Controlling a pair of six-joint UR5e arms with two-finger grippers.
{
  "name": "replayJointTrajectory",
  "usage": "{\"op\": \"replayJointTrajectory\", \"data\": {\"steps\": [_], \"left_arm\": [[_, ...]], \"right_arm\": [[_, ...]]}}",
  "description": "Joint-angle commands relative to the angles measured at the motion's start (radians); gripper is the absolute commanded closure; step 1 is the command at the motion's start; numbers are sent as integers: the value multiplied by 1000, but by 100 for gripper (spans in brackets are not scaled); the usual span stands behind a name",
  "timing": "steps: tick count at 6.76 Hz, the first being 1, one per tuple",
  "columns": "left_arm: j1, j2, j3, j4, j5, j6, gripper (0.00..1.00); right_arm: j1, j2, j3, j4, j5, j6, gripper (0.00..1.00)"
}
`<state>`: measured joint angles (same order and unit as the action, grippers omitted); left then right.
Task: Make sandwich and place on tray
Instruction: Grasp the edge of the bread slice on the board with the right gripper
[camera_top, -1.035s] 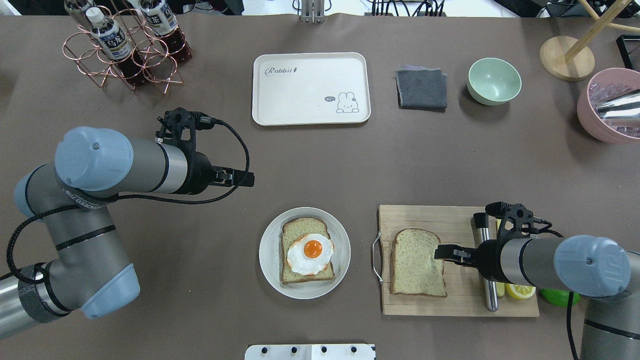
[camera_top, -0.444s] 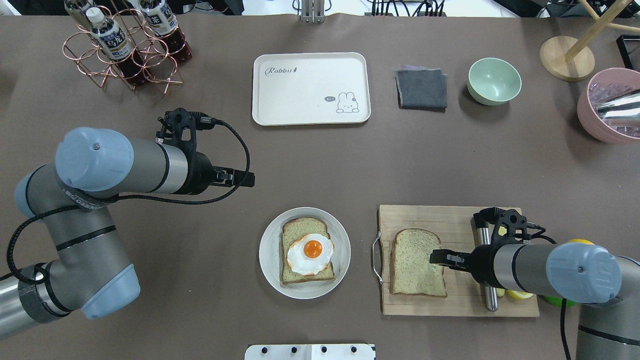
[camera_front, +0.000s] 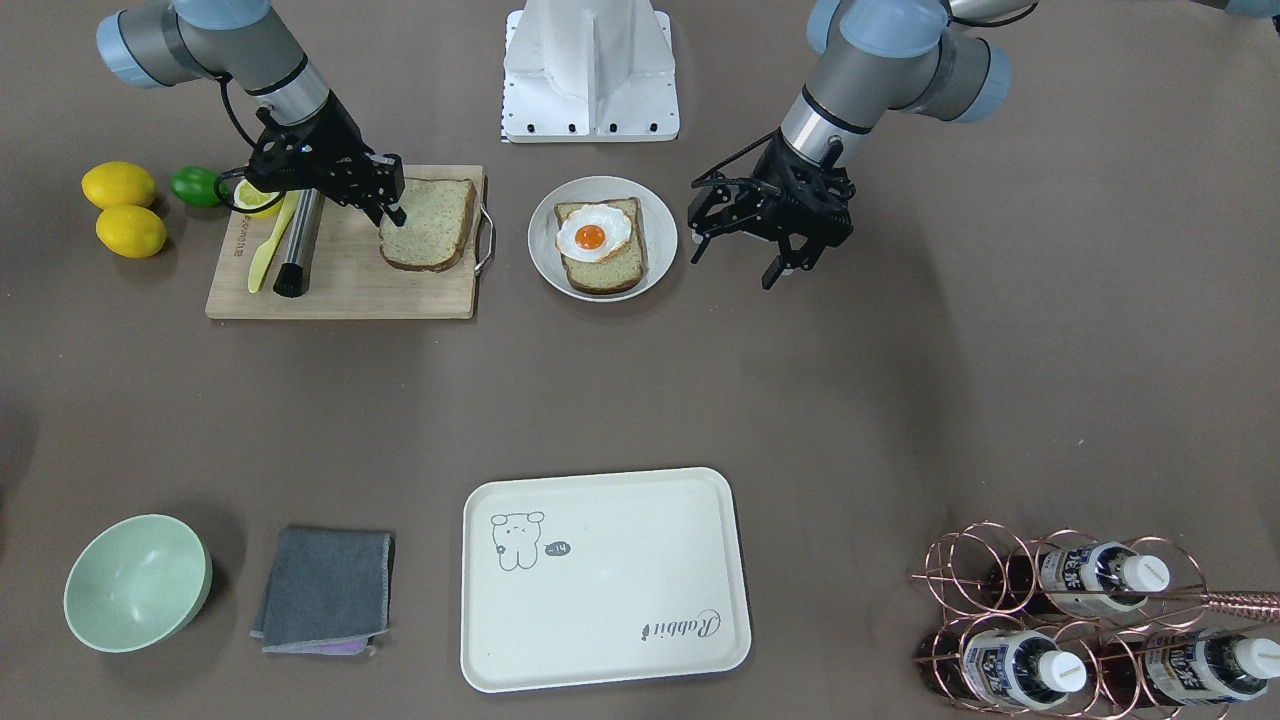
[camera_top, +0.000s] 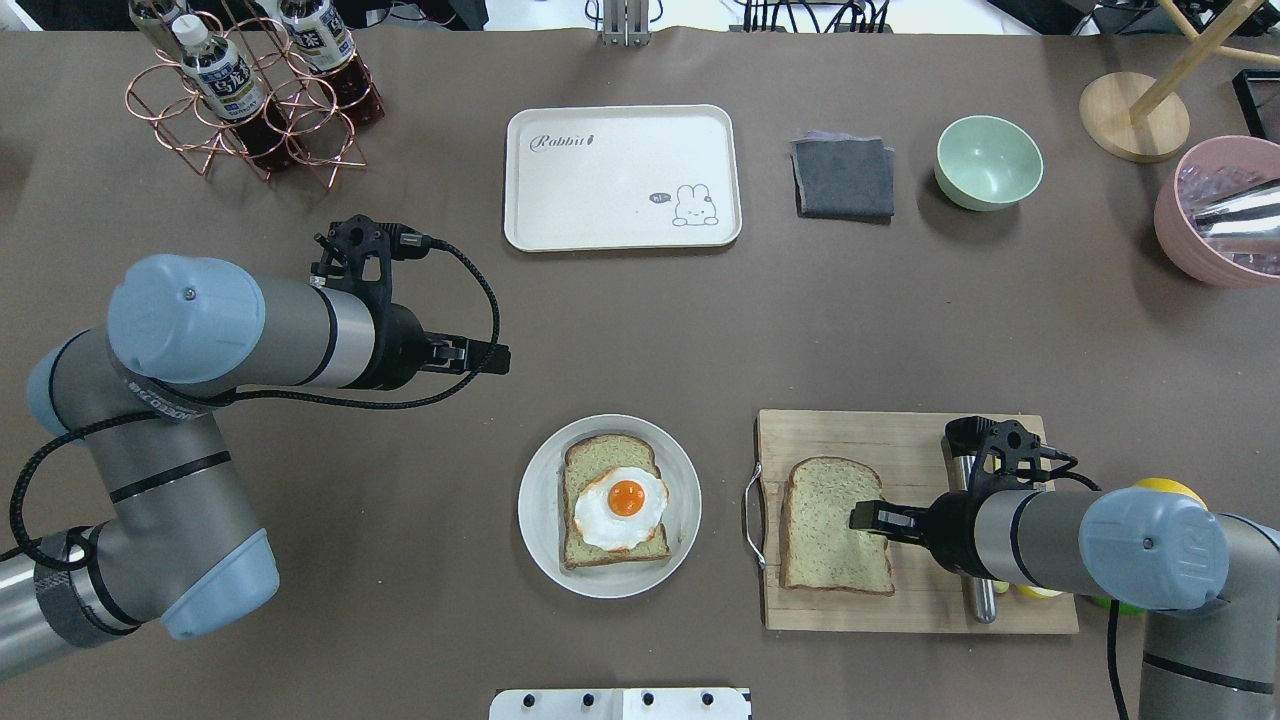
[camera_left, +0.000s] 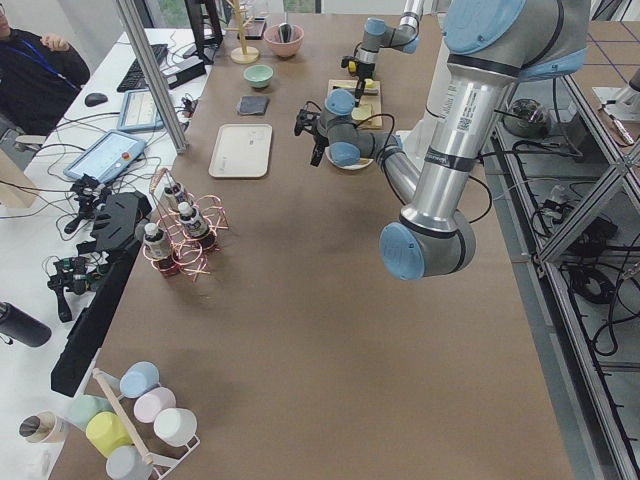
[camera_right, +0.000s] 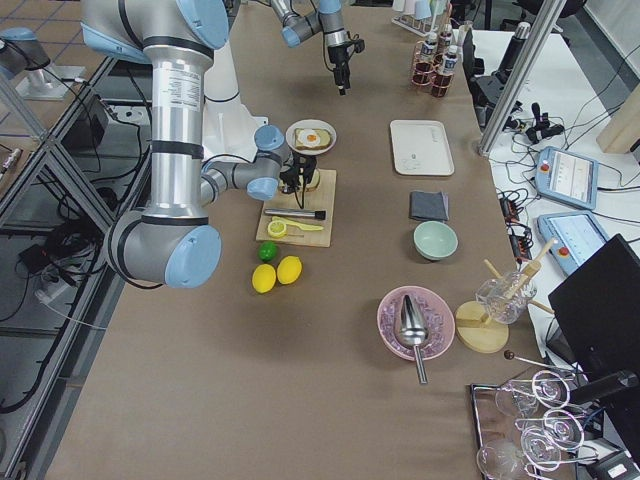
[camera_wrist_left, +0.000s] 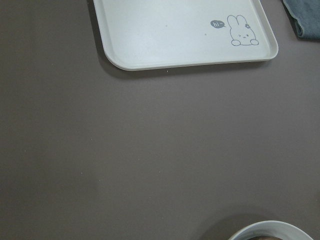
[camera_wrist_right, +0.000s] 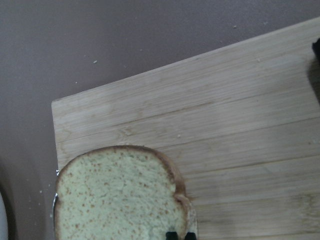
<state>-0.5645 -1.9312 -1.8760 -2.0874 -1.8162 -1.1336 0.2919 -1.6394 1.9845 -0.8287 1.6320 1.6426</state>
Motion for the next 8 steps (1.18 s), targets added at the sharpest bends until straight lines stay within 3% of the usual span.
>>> {"op": "replayJointTrajectory", "data": {"steps": [1, 5, 8], "left_arm": [[0, 0, 0, 0, -2, 0, 2], [0, -2, -3, -2, -6, -2, 2], [0, 12, -22, -14, -12, -3, 2]], "right_arm": [[0, 3, 8, -1, -7, 0, 100], [104, 16, 88, 2, 97, 3, 100], [93, 242, 9, -38, 85, 59, 100]]}}
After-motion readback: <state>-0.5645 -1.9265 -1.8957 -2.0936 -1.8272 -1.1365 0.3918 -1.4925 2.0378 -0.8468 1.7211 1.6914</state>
